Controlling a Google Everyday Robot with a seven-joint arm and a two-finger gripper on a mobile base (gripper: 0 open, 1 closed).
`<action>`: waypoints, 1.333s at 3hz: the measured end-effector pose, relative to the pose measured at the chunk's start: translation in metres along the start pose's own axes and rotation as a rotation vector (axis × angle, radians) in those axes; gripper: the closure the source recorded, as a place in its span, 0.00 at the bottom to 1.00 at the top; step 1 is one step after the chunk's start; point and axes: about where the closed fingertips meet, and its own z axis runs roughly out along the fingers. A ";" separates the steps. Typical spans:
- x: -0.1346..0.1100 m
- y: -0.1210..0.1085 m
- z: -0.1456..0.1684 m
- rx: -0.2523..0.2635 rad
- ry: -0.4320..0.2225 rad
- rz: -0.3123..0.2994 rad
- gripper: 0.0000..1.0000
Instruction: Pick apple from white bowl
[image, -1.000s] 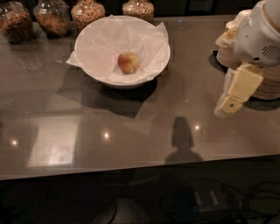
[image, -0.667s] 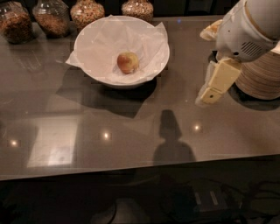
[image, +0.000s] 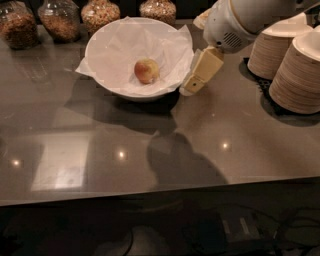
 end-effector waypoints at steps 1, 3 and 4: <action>-0.028 -0.026 0.031 0.010 -0.063 0.005 0.00; -0.056 -0.043 0.063 0.002 -0.106 0.000 0.00; -0.051 -0.043 0.070 0.012 -0.103 -0.010 0.00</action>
Offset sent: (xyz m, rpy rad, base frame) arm 0.1021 0.0981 -0.0007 0.1346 -0.0364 0.0493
